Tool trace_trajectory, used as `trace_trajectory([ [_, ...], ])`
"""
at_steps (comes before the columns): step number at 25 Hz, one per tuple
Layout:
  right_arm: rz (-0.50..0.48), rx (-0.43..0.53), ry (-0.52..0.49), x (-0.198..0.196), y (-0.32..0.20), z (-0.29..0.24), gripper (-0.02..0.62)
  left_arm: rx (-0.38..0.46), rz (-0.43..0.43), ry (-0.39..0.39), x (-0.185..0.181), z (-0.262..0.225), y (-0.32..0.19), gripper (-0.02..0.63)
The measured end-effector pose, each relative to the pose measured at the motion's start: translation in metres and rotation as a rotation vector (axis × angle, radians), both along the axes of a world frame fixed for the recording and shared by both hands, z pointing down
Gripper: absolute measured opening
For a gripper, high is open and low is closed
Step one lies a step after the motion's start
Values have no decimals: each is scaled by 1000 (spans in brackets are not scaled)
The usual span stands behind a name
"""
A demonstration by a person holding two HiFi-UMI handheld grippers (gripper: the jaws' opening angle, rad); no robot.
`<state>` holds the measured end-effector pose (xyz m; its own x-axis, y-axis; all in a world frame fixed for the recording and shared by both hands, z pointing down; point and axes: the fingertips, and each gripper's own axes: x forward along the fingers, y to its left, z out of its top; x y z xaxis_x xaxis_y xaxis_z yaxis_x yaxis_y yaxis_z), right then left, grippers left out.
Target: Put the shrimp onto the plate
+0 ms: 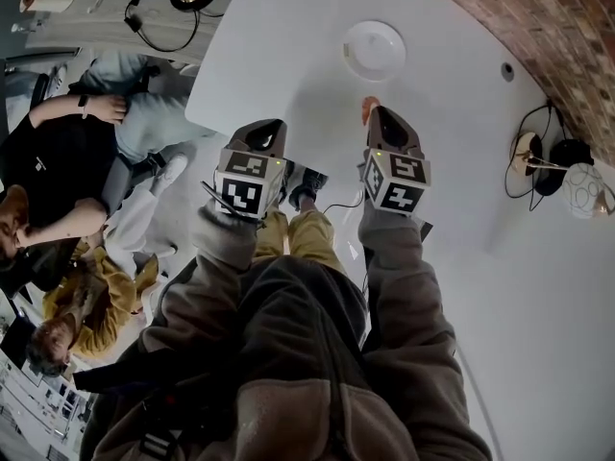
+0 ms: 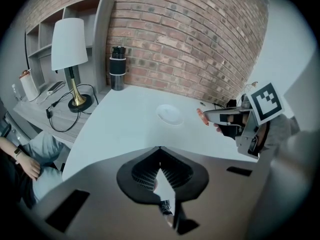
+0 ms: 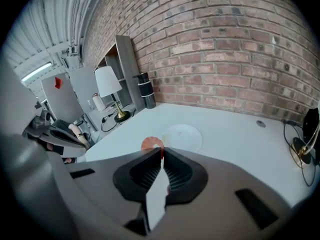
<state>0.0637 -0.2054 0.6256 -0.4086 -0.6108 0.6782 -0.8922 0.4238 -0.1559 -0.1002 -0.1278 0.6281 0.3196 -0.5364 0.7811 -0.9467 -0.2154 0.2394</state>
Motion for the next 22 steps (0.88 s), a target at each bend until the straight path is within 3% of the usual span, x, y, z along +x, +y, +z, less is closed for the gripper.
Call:
trace_trajectory([
  [22,11,-70,44,1,-47,70,17,-46,-15,4,-10,19,10,5],
])
